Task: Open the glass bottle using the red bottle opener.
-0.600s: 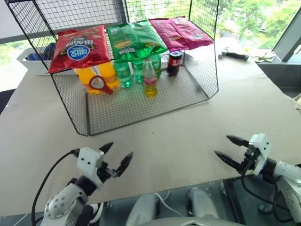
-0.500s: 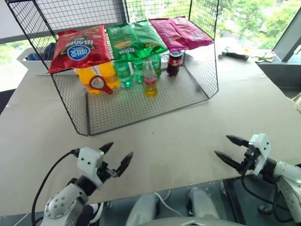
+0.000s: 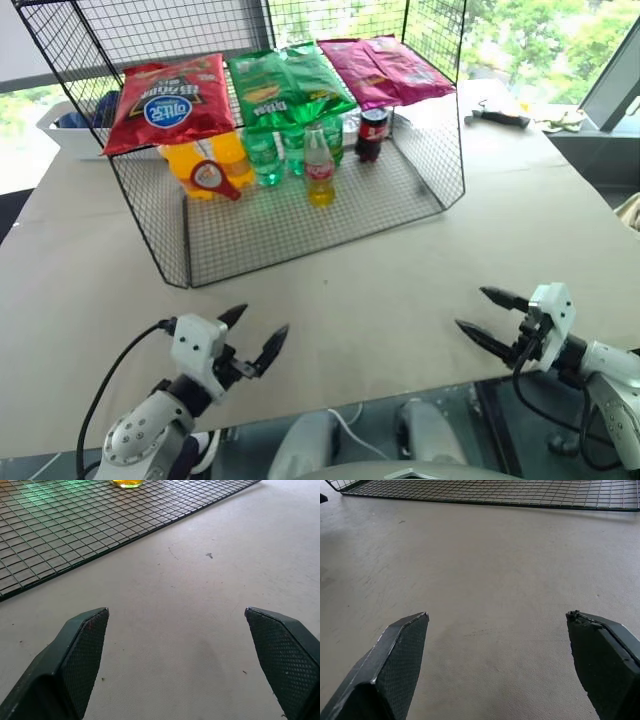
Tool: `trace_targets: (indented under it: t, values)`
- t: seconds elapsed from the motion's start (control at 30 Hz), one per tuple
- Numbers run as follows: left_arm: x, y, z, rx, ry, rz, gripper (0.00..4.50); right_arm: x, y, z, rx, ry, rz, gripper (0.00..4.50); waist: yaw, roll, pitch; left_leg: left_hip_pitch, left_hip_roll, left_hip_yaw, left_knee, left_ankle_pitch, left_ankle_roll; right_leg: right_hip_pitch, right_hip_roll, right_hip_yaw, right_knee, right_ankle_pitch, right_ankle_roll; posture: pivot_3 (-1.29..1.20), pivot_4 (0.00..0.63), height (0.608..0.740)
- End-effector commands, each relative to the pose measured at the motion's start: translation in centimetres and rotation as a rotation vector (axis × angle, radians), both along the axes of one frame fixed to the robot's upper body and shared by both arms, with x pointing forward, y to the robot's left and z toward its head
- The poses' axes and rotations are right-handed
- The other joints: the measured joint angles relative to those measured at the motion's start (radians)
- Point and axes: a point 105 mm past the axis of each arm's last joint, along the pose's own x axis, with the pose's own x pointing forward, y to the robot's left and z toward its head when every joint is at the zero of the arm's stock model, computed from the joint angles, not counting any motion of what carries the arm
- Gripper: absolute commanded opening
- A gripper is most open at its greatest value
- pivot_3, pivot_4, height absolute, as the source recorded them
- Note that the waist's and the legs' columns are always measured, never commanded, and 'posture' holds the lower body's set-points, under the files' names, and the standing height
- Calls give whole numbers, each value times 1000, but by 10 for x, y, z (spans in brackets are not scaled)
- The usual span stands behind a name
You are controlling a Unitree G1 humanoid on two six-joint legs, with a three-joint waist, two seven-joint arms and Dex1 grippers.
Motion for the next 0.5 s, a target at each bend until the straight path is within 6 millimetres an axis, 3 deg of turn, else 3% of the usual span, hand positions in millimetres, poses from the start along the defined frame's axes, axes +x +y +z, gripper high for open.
trace_targets:
  t: [0.03, 0.37, 0.5]
  values:
    - [3, -3, 8, 2, -41, -11, 4500, 2, 1, 12, -2, -52, 15, 4427, 0, 0, 0, 0, 0, 0, 0, 0, 0, 0, 0, 0, 0, 0, 0, 0, 150, 740]
    - [4, -3, 8, -9, -53, 6, 4500, 4, 3, 13, 3, -71, 10, 4427, 1, 0, 0, 0, 0, 0, 0, 0, 0, 0, 0, 0, 0, 0, 0, 0, 150, 740]
    - [13, 3, 14, -14, -85, 48, 4500, 6, 14, 22, 47, -94, 32, 4427, 3, 0, 0, 0, 0, 0, 0, 0, 0, 0, 0, 0, 0, 0, 0, 0, 150, 740]
